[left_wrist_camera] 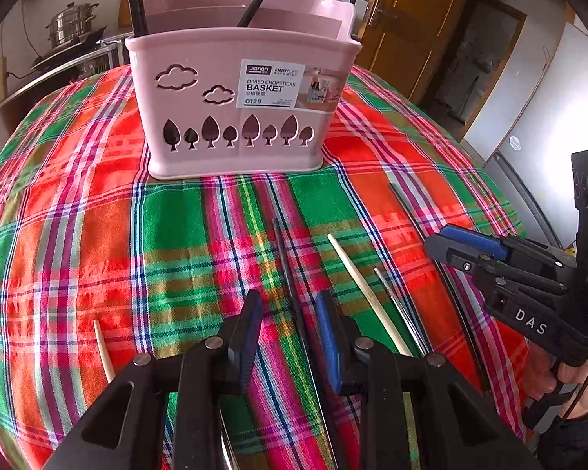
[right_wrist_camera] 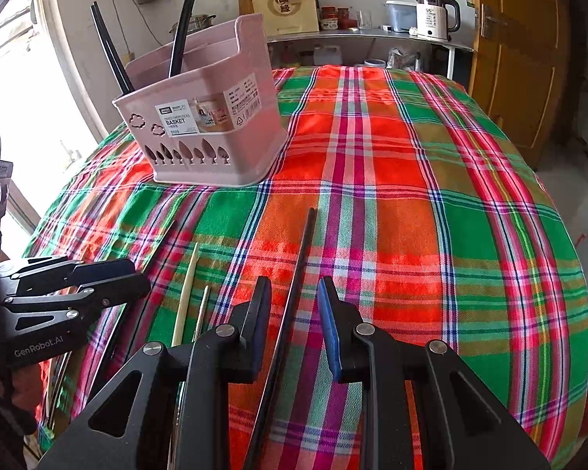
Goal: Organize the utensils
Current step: 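Close the right tool on a black chopstick while the left tool grasps another black chopstick, then carry both black chopsticks over the pink basket and open both tools inside it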
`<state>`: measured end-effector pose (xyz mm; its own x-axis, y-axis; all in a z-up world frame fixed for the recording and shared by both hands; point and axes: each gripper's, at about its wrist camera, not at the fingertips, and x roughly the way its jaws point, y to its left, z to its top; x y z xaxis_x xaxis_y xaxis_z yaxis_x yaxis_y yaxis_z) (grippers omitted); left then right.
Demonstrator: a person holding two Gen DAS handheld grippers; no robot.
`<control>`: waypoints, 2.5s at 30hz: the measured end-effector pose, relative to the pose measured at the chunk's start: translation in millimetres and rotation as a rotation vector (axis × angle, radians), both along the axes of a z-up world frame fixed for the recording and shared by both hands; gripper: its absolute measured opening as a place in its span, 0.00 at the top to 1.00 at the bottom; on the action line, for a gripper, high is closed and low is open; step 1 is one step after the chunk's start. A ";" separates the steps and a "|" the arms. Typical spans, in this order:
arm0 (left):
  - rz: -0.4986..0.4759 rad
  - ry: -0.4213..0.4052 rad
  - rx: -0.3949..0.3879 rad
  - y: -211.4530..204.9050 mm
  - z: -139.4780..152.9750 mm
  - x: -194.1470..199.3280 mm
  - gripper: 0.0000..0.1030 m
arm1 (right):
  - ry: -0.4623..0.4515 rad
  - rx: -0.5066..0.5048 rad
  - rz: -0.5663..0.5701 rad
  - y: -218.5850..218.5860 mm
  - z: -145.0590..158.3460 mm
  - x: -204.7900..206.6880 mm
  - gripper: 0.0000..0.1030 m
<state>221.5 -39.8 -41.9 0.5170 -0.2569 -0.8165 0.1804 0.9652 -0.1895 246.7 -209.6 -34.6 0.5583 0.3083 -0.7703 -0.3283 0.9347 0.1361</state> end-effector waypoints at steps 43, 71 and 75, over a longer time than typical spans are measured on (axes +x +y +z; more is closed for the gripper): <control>0.021 -0.248 -0.055 31.0 129.7 -17.1 0.96 | -0.235 0.083 0.039 6.3 114.1 -20.8 0.95; 0.015 -0.313 -0.067 49.1 176.9 -38.5 0.96 | -0.354 0.136 0.056 4.1 163.5 -47.5 0.96; 0.012 -0.303 -0.067 52.3 178.8 -34.7 0.96 | -0.355 0.138 0.066 8.8 163.9 -43.8 0.96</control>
